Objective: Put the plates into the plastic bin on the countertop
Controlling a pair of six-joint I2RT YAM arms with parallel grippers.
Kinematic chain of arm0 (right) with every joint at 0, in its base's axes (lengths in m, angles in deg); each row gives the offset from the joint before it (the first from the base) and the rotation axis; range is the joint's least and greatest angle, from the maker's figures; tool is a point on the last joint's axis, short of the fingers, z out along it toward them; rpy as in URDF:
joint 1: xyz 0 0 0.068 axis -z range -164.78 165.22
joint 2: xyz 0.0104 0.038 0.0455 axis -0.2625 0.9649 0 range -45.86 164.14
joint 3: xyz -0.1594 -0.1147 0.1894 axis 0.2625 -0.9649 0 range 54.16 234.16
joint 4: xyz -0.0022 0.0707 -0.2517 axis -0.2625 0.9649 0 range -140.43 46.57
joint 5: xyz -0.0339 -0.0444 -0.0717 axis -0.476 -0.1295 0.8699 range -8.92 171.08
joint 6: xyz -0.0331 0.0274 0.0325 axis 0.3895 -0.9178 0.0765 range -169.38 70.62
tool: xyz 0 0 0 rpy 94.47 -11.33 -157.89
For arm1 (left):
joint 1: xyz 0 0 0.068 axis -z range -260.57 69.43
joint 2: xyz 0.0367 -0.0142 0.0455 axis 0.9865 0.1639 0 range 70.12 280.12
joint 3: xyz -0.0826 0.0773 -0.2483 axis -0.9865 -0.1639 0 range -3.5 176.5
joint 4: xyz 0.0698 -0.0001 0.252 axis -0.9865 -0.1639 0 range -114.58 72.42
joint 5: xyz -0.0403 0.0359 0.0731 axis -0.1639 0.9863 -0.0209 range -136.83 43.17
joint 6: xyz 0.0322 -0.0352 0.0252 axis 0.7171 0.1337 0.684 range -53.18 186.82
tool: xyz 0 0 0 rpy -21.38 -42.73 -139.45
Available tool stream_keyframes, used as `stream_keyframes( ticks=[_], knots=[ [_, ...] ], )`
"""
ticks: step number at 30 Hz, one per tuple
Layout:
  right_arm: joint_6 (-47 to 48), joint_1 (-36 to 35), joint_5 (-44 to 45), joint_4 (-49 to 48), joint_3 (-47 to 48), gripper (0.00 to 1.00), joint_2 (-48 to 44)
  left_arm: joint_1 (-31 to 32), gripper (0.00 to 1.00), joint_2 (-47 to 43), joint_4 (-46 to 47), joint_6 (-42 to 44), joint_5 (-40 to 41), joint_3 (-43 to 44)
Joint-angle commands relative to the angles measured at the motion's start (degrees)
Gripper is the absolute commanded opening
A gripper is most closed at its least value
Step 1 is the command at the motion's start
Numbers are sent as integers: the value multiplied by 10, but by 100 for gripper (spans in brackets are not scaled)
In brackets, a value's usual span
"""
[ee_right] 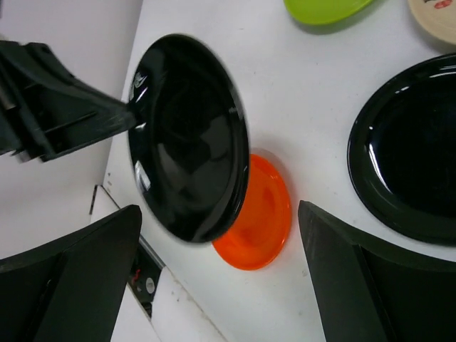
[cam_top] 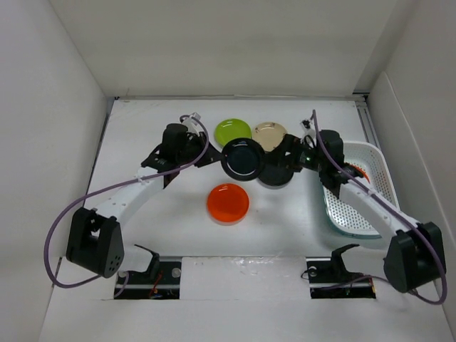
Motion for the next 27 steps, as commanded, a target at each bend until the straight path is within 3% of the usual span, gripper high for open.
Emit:
stream_keyframes(
  ticks=[1, 4, 6, 7, 8, 9, 10, 11, 12, 13, 16, 20, 22, 23, 27],
  knots=[
    [19, -32, 29, -73, 43, 96, 42, 0, 0, -42, 49, 10, -106, 24],
    [8, -52, 46, -89, 48, 95, 62, 0, 0, -48, 66, 10, -133, 18],
    [8, -58, 46, -106, 48, 85, 70, 0, 0, -54, 74, 5, -143, 12],
    [0, -58, 46, -106, 48, 74, 70, 0, 0, -54, 74, 5, -143, 12],
    [-6, -58, 46, -114, 48, 34, 70, 0, 0, -54, 74, 5, -143, 12],
    [-15, -58, 54, -114, 48, 8, 59, 0, 9, -48, 66, 5, -130, 12],
    [-15, -58, 68, -114, 41, 0, 50, 0, 9, -47, 52, 5, -115, 17],
    [-21, -45, 82, -114, 30, 0, 40, 0, 59, -47, 31, 5, -82, 17],
    [-30, -35, 90, -114, 30, 0, 30, 0, 90, -47, 21, 5, -64, 17],
    [-37, -24, 101, -114, 15, 0, 16, 0, 100, -47, 12, 5, -40, 17],
    [-63, 52, 159, -80, -8, 0, -43, 0, 100, -72, -43, 5, 58, 28],
    [-123, 183, 295, 116, -13, 0, -114, 0, 100, -107, -108, 10, 176, 28],
    [-144, 237, 343, 160, -25, 0, -150, 0, 100, -123, -133, 10, 219, 28],
    [-144, 290, 343, 180, -42, 0, -161, 0, 100, -123, -133, 10, 226, 20],
    [-137, 393, 355, 211, -77, 0, -192, 0, 100, -142, -139, 5, 226, -14]
  ],
)
